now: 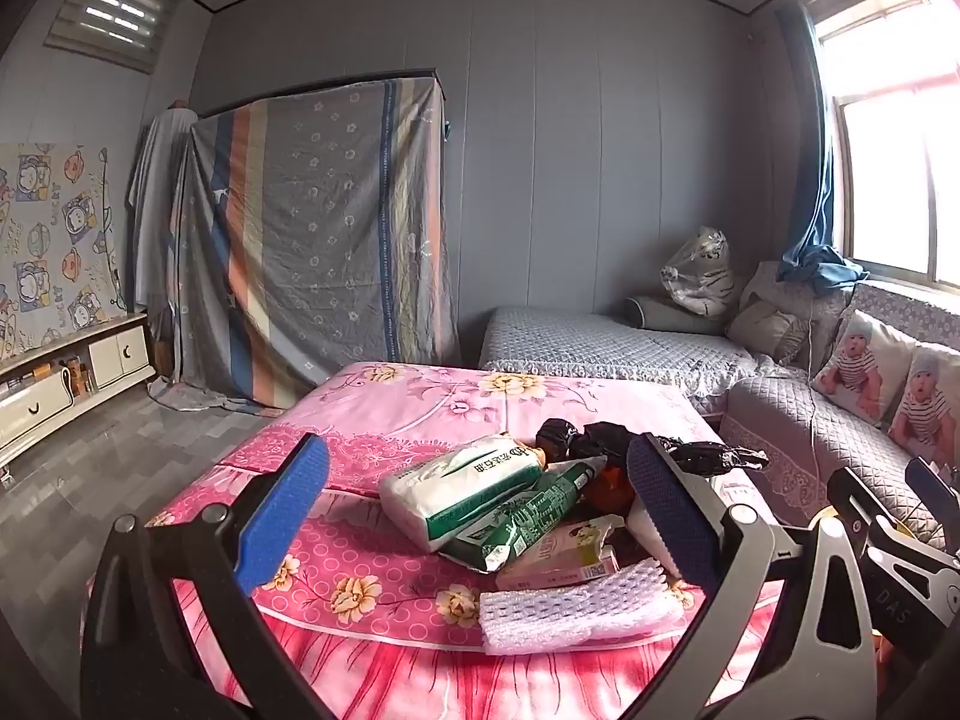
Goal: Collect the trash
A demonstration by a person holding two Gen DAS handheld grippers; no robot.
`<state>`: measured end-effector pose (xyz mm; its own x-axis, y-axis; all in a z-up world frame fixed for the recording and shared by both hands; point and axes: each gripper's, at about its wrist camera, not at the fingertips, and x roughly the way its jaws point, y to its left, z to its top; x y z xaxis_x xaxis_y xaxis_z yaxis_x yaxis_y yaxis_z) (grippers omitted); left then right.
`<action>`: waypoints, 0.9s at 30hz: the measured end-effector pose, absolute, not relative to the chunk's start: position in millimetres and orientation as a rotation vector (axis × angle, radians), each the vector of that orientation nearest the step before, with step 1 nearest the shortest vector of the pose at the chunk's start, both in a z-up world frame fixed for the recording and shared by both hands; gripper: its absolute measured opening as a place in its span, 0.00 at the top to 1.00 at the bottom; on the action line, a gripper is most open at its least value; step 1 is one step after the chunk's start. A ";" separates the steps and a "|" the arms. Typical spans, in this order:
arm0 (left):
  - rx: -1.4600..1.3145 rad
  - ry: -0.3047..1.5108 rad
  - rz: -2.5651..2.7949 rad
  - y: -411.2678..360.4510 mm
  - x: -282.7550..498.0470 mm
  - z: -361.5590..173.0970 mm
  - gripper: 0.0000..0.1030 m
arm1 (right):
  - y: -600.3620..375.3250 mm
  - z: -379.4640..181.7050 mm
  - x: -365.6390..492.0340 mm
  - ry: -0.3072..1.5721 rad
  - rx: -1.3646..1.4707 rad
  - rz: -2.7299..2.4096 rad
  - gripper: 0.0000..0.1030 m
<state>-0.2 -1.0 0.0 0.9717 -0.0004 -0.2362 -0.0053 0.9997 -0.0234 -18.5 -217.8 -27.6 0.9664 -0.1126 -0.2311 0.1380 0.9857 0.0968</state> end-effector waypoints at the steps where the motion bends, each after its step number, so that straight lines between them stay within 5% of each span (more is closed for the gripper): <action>1: -0.024 0.240 0.002 -1.4 -0.2 0.0 0.07 | -218.1 -27.7 -18.3 0.227 0.113 -0.127 0.07; 27: -0.026 0.246 -0.016 -3.2 -0.5 -2.2 0.07 | -221.6 -33.2 -17.8 0.236 0.123 -0.127 0.07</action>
<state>-0.5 -3.2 -2.2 0.9697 -0.0192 -0.2436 0.0128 0.9995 -0.0282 -17.8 -221.6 -33.2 0.9643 -0.1104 -0.2408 0.1392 0.9846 0.1059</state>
